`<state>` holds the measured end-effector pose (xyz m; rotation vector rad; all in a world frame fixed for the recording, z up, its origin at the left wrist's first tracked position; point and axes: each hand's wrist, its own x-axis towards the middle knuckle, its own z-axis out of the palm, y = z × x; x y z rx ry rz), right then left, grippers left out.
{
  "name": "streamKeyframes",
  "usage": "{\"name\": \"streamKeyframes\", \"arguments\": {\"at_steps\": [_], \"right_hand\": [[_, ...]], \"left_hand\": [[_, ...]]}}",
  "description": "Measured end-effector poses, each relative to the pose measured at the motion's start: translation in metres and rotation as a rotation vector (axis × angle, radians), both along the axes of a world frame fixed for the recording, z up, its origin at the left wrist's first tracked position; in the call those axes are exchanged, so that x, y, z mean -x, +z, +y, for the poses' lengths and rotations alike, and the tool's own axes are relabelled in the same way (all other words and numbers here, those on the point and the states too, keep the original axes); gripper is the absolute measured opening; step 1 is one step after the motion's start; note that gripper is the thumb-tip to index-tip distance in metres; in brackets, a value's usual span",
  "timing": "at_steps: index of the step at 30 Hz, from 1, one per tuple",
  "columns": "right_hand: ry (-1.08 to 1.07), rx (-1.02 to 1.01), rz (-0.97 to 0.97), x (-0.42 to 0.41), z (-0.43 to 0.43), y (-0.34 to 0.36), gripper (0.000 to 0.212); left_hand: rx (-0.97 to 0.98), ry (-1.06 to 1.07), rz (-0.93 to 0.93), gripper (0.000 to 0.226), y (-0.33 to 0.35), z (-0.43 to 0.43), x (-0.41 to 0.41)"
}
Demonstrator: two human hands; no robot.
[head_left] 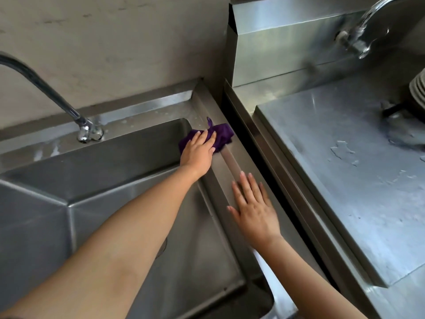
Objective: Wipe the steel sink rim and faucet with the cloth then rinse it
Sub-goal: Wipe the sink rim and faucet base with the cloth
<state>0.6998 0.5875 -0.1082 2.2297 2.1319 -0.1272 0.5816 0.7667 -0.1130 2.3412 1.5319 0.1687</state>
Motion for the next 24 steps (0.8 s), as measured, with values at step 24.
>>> {"name": "streamKeyframes", "arguments": {"at_steps": [24], "right_hand": [[0.008,-0.034,0.047,0.02,0.109,0.001,0.063]], "left_hand": [[-0.152,-0.081,0.083,0.046,0.002,0.036,0.015]]}}
